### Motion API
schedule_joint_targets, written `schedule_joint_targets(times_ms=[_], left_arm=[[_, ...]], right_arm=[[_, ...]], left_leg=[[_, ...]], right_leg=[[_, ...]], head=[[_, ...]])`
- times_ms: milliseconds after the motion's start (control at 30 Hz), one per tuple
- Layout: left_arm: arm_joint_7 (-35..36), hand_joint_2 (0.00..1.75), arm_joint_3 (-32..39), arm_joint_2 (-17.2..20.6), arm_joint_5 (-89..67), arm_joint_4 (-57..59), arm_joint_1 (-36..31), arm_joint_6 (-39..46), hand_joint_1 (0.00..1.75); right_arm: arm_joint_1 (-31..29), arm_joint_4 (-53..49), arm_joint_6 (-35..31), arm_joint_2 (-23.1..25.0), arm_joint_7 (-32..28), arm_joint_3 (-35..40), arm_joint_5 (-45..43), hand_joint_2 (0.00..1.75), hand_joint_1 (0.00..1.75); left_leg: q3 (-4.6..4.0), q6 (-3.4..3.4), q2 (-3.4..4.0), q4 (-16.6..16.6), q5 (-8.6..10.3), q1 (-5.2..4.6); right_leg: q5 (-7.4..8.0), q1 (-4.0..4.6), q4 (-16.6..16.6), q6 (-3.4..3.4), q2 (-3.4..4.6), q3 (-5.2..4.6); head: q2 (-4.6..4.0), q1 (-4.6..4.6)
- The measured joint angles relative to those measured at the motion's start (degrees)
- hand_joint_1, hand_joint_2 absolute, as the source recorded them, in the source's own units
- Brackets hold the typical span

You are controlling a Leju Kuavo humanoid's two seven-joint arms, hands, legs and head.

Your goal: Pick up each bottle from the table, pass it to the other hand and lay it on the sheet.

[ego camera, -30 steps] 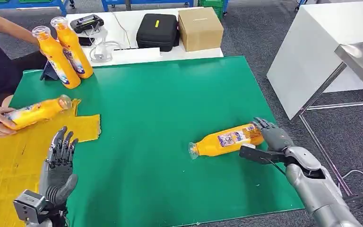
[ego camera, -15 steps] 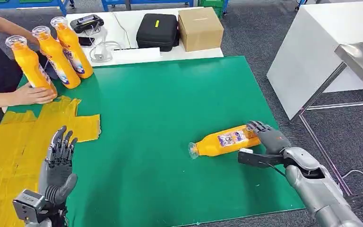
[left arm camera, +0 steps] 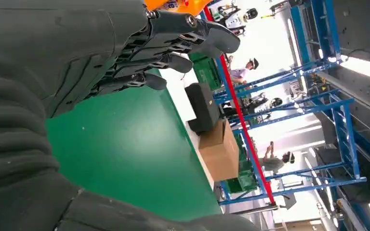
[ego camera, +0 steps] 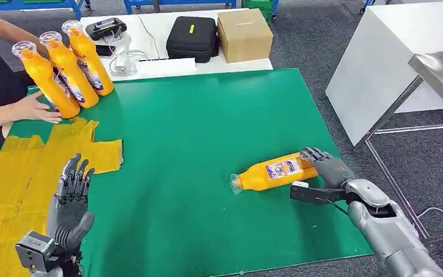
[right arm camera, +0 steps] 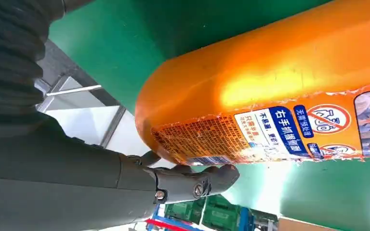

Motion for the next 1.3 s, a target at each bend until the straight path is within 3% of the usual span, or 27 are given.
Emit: schedule_joint_targets(times_ms=[267,300,400,567,933,1000,1133,1300], left_arm=[[-0.11,0.00,0.00,0.11,0.07,0.33,-0.12,0.04,0.00],[-0.11,0.00,0.00,0.11,0.07,0.33,-0.11,0.04,0.00],[-0.13,0.00,0.00,0.11,0.07,0.39,-0.12,0.13,0.00],[-0.70,0.00,-0.15,0.28,0.26,1.62,-1.21,0.81,0.00],[-0.72,0.00,-0.77,0.61,0.74,3.65,-3.00,0.90,0.00],[-0.61,0.00,-0.92,0.61,0.74,3.91,-3.32,0.92,0.00],[-0.55,0.00,-1.27,0.63,0.74,4.44,-3.79,1.05,0.00],[-0.50,0.00,-1.36,0.68,0.74,4.59,-4.13,1.27,0.00]], right_arm=[[-0.85,-0.46,0.09,-0.98,-0.81,2.43,1.23,1.75,0.00],[-0.93,-0.46,0.07,-1.01,-0.77,2.67,1.42,1.75,1.75],[-1.83,-0.39,1.62,-1.14,-0.79,4.00,3.61,1.75,1.75],[-7.58,1.88,11.61,-4.75,-3.54,12.55,3.52,1.75,1.75],[-12.28,8.92,8.87,-4.37,-0.90,23.15,3.22,1.75,1.75],[-12.94,10.89,7.91,-3.34,-0.70,24.15,3.43,1.75,1.75],[-14.11,14.34,6.58,-1.57,-0.59,25.70,3.83,1.75,1.75],[-15.04,16.52,6.10,-0.74,-0.57,26.56,3.87,1.75,1.75]], left_leg=[[0.00,0.00,0.00,0.00,0.00,0.00],[0.00,0.00,0.00,0.00,0.00,0.00],[0.00,0.00,0.00,0.00,0.00,0.00],[0.10,0.01,-0.02,0.02,0.01,0.00],[0.75,-0.08,0.28,-0.01,-0.17,0.07],[1.19,-0.11,0.49,-0.02,-0.45,0.14],[2.14,-0.08,1.00,-0.04,-1.07,0.21],[2.80,-0.08,1.12,-0.04,-1.24,0.25]], right_leg=[[0.00,0.00,0.00,0.00,0.01,0.01],[0.00,0.01,0.00,0.00,0.00,0.01],[0.00,0.00,0.00,0.00,0.02,-0.01],[0.00,-0.01,-0.01,0.00,-0.04,0.04],[-0.03,0.05,-0.04,-0.03,0.21,0.37],[-0.13,0.13,-0.10,-0.08,0.39,0.28],[-0.49,0.16,-0.15,-0.17,0.88,1.13],[-0.60,0.17,-0.17,-0.17,1.05,1.74]], head=[[0.00,-0.02],[0.00,0.00],[0.00,0.00],[0.00,0.00],[0.00,0.00],[0.00,0.02],[0.00,0.02],[0.00,0.02]])
